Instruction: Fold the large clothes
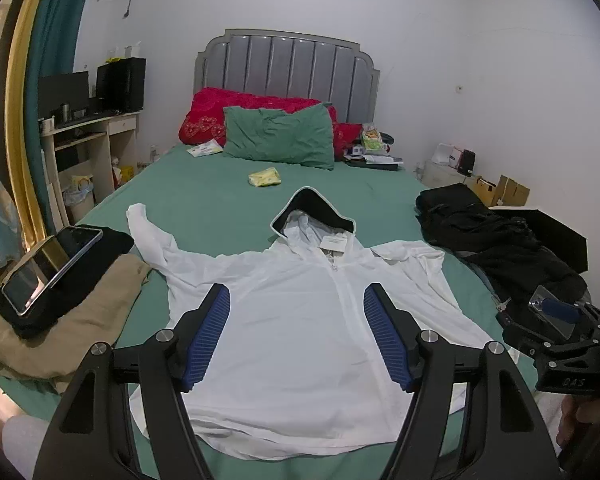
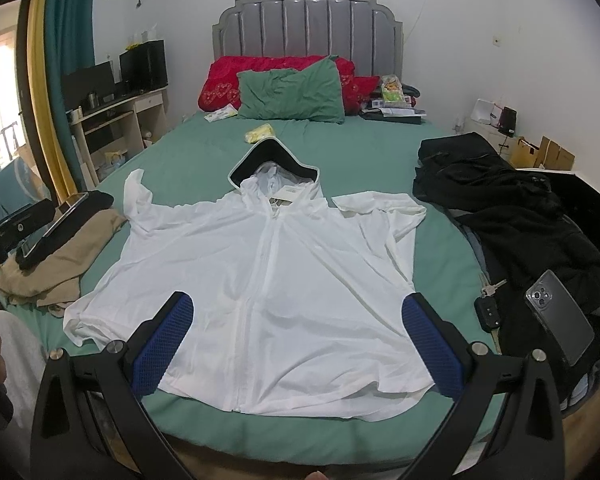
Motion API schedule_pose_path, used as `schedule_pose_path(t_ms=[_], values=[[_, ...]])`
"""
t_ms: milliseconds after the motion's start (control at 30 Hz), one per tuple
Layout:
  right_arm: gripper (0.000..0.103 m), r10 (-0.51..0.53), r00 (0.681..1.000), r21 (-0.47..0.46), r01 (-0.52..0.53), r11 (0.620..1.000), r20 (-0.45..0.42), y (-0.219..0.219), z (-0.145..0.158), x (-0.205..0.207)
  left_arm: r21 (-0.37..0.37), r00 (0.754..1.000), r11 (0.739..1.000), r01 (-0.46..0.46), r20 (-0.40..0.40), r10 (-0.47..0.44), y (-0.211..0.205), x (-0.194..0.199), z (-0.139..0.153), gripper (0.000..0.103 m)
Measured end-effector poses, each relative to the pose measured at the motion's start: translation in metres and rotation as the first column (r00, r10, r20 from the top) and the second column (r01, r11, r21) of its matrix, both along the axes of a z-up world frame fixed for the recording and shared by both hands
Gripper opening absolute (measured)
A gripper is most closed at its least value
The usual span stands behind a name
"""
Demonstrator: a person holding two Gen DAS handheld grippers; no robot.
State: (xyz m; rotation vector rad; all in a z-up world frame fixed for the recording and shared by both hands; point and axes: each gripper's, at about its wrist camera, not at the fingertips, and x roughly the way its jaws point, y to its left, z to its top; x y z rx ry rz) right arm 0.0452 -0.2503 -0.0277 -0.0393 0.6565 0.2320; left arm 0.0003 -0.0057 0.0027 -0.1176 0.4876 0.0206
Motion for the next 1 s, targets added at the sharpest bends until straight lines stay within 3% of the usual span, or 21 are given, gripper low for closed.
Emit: schedule_pose_path(t_ms=[700,1000], values=[[0.103,-0.002,1.0,-0.001,0.002,1.0,0.004,-0.0012,0.0007,-0.0006,-0.012,1.0,1.0,0.013,0.005,-0.013,-0.004,0.0004,0.0022,0.073],[0.103,-0.002,1.0,-0.001,0.002,1.0,0.005,-0.001,0.0003,-0.0004,-0.05,0.999,0.998,0.038,-0.003,-0.038,-0.0014,-0.0003,0.0011,0.073]])
